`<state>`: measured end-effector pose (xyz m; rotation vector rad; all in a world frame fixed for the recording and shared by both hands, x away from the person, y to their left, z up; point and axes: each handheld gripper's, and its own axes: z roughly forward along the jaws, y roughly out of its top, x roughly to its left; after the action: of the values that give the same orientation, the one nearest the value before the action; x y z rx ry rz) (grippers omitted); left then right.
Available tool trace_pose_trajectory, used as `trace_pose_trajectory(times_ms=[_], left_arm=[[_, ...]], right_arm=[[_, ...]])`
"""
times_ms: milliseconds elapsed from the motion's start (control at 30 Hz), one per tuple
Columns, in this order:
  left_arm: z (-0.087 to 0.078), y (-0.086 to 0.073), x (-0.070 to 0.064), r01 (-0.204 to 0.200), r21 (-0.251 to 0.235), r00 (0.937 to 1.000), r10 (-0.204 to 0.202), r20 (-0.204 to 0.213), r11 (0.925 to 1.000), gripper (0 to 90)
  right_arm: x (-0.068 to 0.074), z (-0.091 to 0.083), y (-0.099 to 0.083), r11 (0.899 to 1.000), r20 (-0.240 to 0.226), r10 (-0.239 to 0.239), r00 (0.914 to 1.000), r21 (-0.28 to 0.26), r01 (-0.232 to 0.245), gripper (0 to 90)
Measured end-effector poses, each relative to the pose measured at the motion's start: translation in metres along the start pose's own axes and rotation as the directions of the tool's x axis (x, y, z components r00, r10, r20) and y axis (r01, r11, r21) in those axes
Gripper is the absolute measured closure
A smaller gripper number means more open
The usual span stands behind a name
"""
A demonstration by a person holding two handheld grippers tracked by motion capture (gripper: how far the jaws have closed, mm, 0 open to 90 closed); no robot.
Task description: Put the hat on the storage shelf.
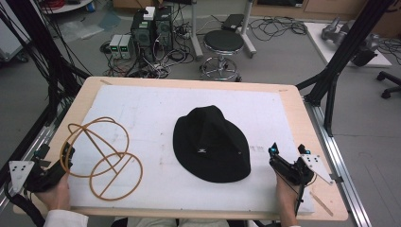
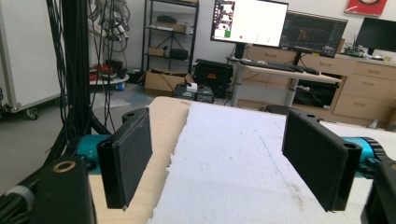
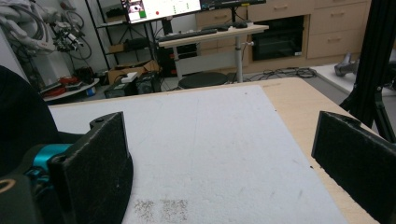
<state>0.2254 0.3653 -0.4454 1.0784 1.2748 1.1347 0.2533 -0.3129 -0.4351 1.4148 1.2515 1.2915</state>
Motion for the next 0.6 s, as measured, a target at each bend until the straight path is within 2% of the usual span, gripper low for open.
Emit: trace_pose_trajectory(times_ms=[600], left_arm=[[-0.001, 0.0001, 0.0013, 0.015, -0.007, 0.9999, -0.015, 0.004, 0.9999, 24.6]], right_arm=[[-0.0007, 0.0013, -0.0003, 1.0, -0.001, 0.009, 1.0, 0.013, -0.009, 2.8]])
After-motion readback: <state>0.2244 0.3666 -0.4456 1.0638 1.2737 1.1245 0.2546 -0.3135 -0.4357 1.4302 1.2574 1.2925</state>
